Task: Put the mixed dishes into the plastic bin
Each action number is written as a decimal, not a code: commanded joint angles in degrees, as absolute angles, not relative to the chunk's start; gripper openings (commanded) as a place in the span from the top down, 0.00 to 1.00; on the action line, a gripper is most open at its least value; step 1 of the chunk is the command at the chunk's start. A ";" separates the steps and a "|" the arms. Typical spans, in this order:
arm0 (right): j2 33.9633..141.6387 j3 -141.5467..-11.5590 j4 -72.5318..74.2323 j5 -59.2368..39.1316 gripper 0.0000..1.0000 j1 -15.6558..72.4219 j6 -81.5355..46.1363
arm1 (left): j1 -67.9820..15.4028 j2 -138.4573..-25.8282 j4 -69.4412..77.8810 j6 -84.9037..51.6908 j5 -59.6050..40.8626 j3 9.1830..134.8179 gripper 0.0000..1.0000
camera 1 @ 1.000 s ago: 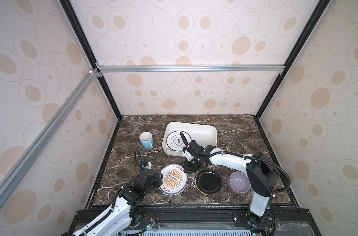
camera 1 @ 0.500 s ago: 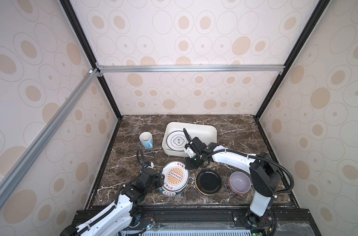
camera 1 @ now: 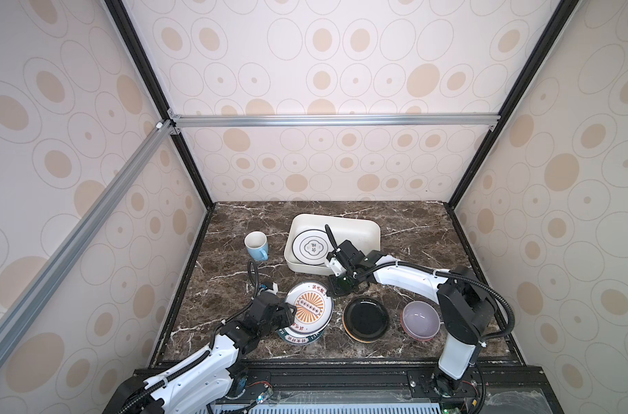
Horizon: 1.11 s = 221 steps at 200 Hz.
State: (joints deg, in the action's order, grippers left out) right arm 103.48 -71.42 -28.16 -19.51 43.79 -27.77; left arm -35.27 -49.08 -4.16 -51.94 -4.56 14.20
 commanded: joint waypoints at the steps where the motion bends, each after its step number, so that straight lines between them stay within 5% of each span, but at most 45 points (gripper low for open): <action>1: 102.66 -70.65 -27.86 -19.56 1.00 43.46 -27.59 | -36.18 -49.47 -2.88 -53.26 -4.53 14.59 0.56; 96: 102.97 -69.70 -26.72 -20.47 1.00 42.72 -27.75 | -36.59 -43.17 -10.83 -54.16 -2.71 13.39 0.55; 221: 102.55 -68.38 -25.87 -21.04 1.00 42.80 -28.12 | -36.86 -48.59 -6.68 -53.68 -3.42 12.13 0.54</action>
State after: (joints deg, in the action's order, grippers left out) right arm 103.37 -69.41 -26.02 -20.99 42.76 -27.79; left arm -36.10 -48.10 -6.57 -53.12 -2.44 12.75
